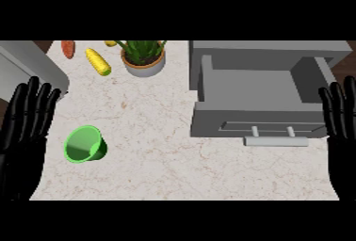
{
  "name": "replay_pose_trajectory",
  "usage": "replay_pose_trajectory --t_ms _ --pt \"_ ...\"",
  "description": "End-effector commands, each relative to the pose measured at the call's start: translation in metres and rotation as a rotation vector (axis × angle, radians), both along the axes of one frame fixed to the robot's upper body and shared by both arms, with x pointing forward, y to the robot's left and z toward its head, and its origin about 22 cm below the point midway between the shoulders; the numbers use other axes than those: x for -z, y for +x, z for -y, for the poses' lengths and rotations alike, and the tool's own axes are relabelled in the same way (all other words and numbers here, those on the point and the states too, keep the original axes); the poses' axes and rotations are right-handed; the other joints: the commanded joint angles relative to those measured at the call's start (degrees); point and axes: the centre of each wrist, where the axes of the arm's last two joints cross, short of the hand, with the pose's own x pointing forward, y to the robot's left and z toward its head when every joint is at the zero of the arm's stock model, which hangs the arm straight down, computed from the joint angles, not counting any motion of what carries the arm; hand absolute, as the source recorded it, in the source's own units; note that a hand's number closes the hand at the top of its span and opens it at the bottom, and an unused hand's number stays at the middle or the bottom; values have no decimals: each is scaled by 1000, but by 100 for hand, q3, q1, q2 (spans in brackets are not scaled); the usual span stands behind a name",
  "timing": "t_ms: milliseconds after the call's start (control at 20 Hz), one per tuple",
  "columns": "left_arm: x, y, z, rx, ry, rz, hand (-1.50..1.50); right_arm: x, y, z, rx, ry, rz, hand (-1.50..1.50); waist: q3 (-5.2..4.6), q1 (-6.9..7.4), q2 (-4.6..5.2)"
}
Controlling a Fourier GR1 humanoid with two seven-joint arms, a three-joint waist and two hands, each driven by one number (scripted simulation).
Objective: Pick up the cup, place it into the drawer and close the drawer
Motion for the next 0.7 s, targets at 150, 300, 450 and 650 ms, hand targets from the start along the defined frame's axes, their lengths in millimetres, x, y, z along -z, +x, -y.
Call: replay_pose_trajectory --t_ms 150,300,450,650 --pt "4 6 -30 427 -22 32 -150 -1 3 -5 -46 -23 10 -150 119 -17 -3" --pt "34 2 -38 553 -137 -197 -150 10 2 -7 -160 -73 -110 -150 114 -6 49" --pt "33 15 -81 611 -171 -212 -150 -9 12 -3 -189 -83 -126 -150 120 -13 31" --pt "53 33 -132 636 -218 -247 -150 1 30 -4 -197 -77 -149 -150 132 -31 19"
